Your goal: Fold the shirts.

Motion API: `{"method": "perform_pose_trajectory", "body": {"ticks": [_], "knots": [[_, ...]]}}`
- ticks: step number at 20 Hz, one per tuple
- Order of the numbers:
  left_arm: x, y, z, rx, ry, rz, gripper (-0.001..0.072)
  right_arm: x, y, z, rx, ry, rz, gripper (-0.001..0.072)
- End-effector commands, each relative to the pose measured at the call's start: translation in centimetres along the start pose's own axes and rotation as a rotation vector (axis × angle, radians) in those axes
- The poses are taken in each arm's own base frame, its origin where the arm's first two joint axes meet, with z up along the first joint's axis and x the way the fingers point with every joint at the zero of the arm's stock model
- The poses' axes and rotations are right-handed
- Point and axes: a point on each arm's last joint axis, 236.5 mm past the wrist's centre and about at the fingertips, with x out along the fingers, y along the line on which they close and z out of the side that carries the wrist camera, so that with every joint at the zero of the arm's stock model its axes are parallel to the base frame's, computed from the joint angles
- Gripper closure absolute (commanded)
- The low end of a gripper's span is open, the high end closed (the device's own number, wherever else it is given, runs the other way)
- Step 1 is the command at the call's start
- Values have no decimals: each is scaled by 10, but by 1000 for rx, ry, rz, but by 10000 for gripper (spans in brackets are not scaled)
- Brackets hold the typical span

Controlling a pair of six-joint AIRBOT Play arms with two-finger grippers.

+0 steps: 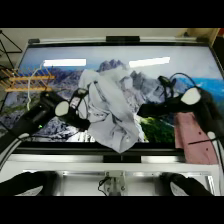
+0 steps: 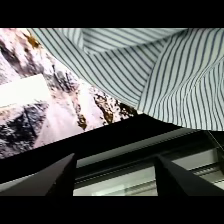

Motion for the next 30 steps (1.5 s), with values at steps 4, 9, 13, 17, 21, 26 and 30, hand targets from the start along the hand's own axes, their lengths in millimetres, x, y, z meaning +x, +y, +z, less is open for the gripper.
{"method": "perform_pose_trajectory", "body": {"ticks": [4,9,13,17,21,26,30], "knots": [[64,-39,-12,-188,-7,-228,111,63,1,-7,-85,96,-33,42],[86,-44,7,-235,-43,-251,122,90,7,-25,-142,205,60,42],[95,-43,13,-249,-53,-250,390,100,1,-38,-157,272,63,42],[93,-43,16,-249,-67,-253,652,113,0,-46,-148,312,66,45],[68,-46,37,-222,-145,-263,653,126,19,-59,-217,344,70,382],[-22,-29,81,-62,-371,-177,653,92,39,-26,-300,268,80,647],[-201,7,117,-14,-762,-63,654,-52,68,101,-417,-228,10,647]]}}
